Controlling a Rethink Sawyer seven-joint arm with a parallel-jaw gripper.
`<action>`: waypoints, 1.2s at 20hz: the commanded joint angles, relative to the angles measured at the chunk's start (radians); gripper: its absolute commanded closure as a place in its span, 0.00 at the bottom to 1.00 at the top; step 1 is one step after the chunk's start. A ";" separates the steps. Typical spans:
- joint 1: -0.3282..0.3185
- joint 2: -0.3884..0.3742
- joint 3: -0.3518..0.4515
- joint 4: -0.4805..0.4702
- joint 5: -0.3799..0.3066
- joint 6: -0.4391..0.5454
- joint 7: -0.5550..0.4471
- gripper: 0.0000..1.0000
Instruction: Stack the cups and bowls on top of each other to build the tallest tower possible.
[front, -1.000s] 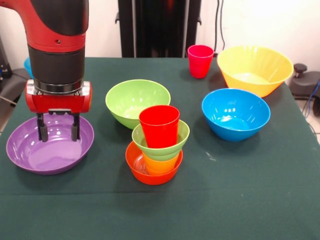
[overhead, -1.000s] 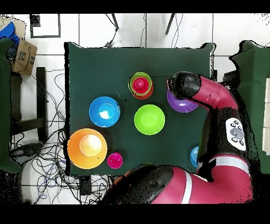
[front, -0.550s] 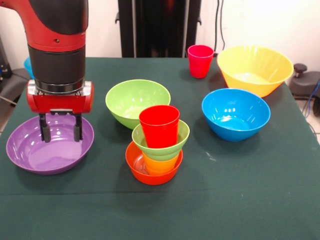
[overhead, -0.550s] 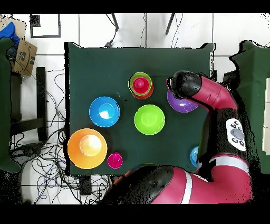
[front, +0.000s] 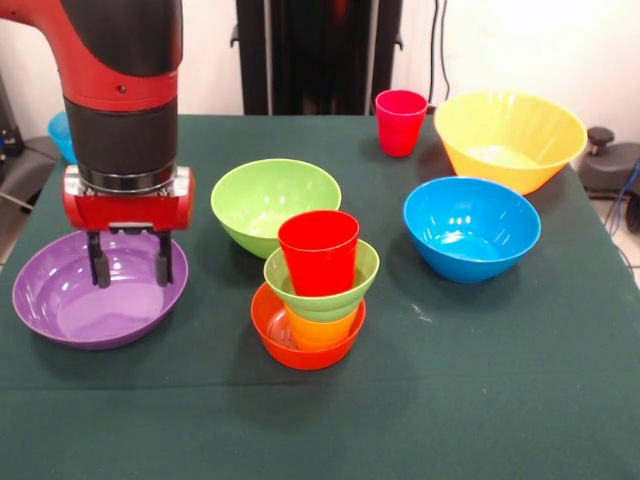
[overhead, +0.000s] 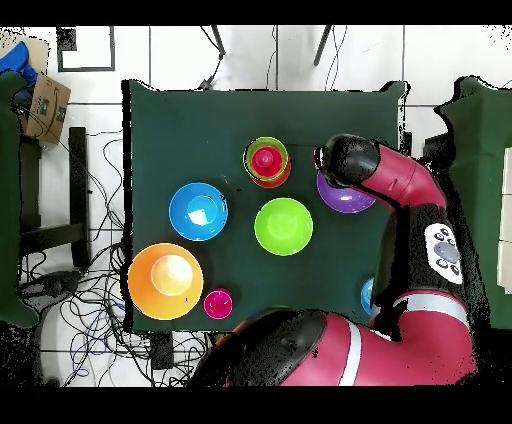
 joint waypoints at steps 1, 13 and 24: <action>-0.014 0.103 0.107 0.121 0.000 -0.048 0.143 0.00; -0.013 0.117 0.127 0.140 0.029 -0.042 0.165 0.00; 0.011 0.145 0.073 0.105 -0.017 -0.110 0.169 0.00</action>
